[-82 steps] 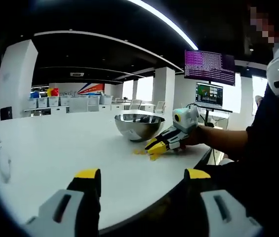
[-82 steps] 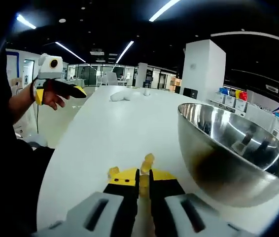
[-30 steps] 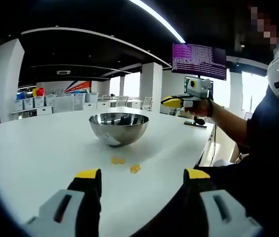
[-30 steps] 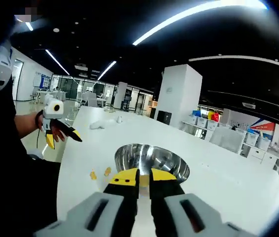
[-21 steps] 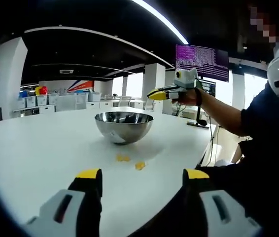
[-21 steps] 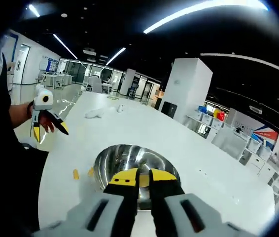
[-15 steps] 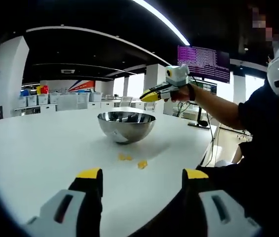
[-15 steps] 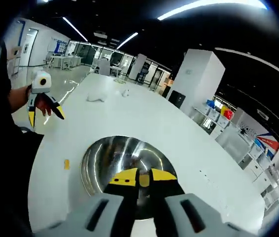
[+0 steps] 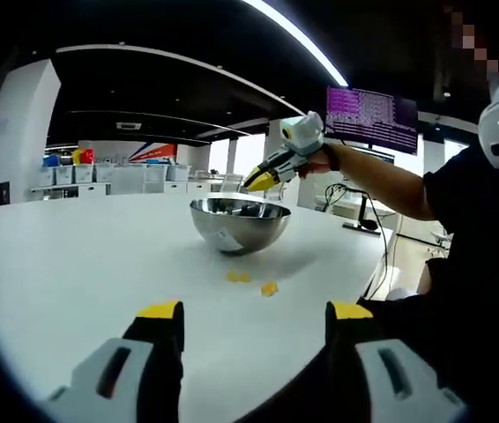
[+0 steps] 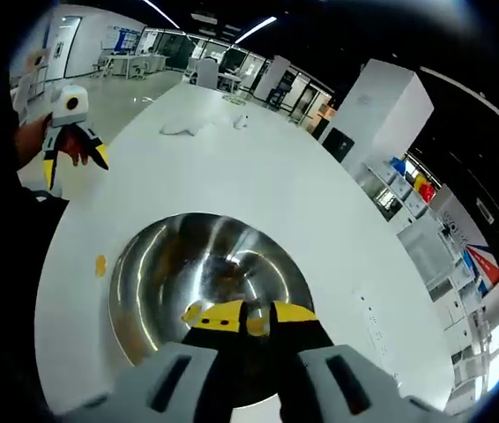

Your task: Pick up the QQ candy scattered on the table and place it into the stainless steel bowl on the table

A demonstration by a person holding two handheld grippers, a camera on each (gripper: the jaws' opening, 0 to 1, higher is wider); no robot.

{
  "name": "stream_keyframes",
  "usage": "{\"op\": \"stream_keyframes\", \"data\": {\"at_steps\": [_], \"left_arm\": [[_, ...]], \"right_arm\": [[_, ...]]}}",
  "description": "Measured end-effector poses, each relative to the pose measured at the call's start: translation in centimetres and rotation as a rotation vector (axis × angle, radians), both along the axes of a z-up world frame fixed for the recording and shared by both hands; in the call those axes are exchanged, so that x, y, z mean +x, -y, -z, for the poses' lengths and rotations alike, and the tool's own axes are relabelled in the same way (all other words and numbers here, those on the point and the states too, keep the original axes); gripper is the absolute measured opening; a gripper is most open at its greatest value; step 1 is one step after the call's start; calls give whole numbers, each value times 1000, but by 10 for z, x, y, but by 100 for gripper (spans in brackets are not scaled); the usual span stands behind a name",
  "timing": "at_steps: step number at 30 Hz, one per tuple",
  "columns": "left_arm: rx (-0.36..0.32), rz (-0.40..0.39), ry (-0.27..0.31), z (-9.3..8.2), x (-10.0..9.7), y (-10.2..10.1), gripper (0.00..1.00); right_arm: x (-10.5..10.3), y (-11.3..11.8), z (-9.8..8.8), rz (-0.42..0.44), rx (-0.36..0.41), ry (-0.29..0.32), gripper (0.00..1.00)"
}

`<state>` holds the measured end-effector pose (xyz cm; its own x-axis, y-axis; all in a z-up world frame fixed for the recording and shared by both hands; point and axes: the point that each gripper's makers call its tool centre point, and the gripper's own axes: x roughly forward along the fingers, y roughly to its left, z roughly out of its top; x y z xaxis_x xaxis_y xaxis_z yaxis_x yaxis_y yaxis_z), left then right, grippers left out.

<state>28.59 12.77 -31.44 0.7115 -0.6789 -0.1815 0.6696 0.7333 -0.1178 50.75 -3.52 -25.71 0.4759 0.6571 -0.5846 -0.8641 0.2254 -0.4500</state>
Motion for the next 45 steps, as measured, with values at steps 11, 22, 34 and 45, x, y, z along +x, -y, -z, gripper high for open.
{"op": "stream_keyframes", "data": {"at_steps": [11,22,34,45], "left_arm": [[-4,4,-2,2,2,1,65],[7,12,20,-7,-6,3,65],[20,8,45,-18,-11,5,65],[55,46,46,-19,-21,25,65]], "right_arm": [[-6,2,-8,-7,0,21,21],[-38,31,-33,30,115,59,21],[-112,85,-12,137,396,42,19],[-175,99,22,175,728,-62,19]]}}
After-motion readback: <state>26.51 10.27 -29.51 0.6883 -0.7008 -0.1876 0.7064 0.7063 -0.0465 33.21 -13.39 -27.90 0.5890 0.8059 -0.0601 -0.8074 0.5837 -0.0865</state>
